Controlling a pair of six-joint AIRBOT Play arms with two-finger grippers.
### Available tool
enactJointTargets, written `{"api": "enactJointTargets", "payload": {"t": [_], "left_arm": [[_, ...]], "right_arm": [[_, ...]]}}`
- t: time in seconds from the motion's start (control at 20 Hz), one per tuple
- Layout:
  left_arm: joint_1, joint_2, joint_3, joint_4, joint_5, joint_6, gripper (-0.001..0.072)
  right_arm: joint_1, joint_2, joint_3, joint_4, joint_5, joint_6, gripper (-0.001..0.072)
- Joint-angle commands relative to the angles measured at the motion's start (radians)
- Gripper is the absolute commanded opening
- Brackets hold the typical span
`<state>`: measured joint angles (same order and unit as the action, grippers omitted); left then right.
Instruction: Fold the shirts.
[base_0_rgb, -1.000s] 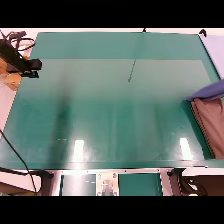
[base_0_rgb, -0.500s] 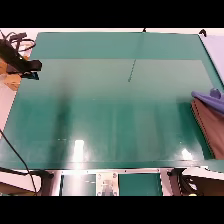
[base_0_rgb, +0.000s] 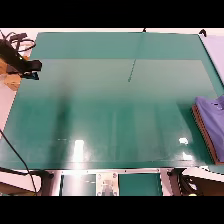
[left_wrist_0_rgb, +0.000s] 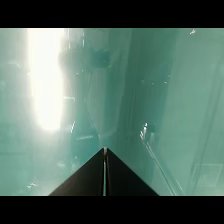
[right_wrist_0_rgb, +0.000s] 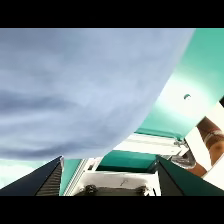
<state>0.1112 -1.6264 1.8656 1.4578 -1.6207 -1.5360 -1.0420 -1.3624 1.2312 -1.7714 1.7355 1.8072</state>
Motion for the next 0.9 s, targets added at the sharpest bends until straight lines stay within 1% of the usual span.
{"api": "enactJointTargets", "payload": {"t": [0.0,0.05,0.1,0.15,0.2,0.3,0.4,0.5,0.6,0.7,0.75,0.85], "left_arm": [[0.000,-0.001,0.001,-0.001,0.017,0.000,0.0024],[0.000,-0.001,0.001,-0.008,0.014,0.001,0.0024],[-0.003,0.000,0.001,-0.016,0.010,0.001,0.0024],[-0.004,0.000,0.001,-0.041,0.003,0.011,0.0023],[-0.004,0.003,0.001,-0.070,0.004,0.018,0.0023],[-0.020,0.020,-0.013,-0.117,0.011,0.018,0.0023],[-0.055,0.095,-0.115,-0.116,0.043,0.018,0.0023],[-0.090,0.210,-0.288,-0.116,0.110,0.018,0.0023],[-0.120,0.349,-0.496,-0.118,0.191,0.000,0.0023],[-0.140,0.470,-0.668,-0.127,0.243,-0.009,0.0023],[-0.141,0.520,-0.739,-0.130,0.265,-0.008,0.0023],[-0.140,0.572,-0.811,-0.120,0.294,-0.008,0.0024]], "right_arm": [[0.026,-0.001,0.060,0.096,0.005,0.019,0.0629],[0.054,0.000,0.114,0.169,0.003,0.018,0.0504],[0.090,0.001,0.163,0.237,-0.002,0.010,0.0152],[0.143,0.002,0.213,0.311,-0.020,-0.003,0.0028],[0.198,0.006,0.251,0.366,-0.047,-0.013,0.0017],[0.330,0.045,0.267,0.431,-0.153,-0.037,0.0016],[0.473,0.101,0.227,0.434,-0.245,-0.063,0.0013],[0.604,0.187,0.113,0.436,-0.313,-0.083,0.0013],[0.732,0.295,-0.065,0.434,-0.392,-0.088,0.0013],[0.837,0.409,-0.267,0.447,-0.473,-0.083,0.0013],[0.877,0.452,-0.348,0.466,-0.515,-0.084,0.0014],[0.936,0.494,-0.424,0.490,-0.584,-0.100,0.0014]]}}
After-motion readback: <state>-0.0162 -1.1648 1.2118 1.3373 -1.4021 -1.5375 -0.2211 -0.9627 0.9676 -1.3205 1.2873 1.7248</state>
